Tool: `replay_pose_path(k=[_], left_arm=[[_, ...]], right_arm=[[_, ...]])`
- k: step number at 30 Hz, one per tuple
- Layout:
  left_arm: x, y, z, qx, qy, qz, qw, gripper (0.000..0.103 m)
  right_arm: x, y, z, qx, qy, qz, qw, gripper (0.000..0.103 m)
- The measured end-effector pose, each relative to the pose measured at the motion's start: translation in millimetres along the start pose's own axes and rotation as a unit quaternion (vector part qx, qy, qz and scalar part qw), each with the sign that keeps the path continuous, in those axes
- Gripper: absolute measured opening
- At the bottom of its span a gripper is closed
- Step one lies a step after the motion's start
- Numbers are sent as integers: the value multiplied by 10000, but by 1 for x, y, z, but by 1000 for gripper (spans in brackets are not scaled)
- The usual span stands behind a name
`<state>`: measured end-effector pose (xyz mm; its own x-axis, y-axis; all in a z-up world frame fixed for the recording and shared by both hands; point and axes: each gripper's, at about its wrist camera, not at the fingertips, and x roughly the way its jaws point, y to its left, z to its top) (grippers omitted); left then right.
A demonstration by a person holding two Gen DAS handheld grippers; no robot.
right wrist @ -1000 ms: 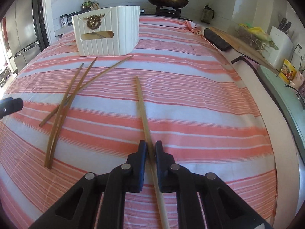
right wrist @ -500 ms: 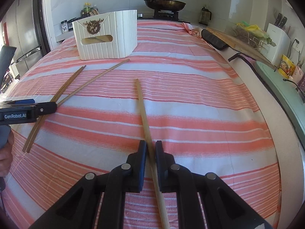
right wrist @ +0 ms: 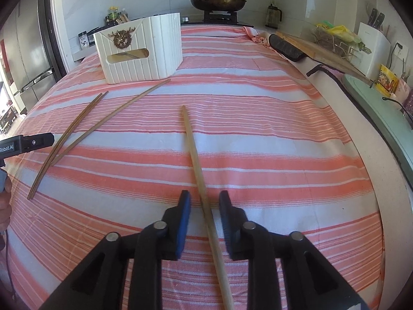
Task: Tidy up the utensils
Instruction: 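Grasp a chopstick with the right tool while the left tool grasps another chopstick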
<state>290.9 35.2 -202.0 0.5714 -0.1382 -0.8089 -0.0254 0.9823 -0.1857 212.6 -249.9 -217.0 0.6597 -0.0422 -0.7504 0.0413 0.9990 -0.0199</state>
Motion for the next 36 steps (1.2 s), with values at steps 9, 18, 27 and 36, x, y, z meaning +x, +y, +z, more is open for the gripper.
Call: replay_pose_path(k=[9, 18, 27, 36], left_arm=[[16, -7, 4, 542, 152, 601, 9966, 101], [7, -25, -3, 993, 82, 392, 9943, 54], [-12, -14, -20, 507, 110, 446, 9977, 5], [-39, 22, -42, 133, 395, 161, 9990, 15]], right_arm=[[2, 5, 5, -289, 105, -22, 9995, 38], [7, 9, 9, -588, 152, -149, 9980, 9], [2, -5, 6, -513, 159, -319, 9980, 7], [-8, -41, -2, -357, 297, -306, 9985, 8]])
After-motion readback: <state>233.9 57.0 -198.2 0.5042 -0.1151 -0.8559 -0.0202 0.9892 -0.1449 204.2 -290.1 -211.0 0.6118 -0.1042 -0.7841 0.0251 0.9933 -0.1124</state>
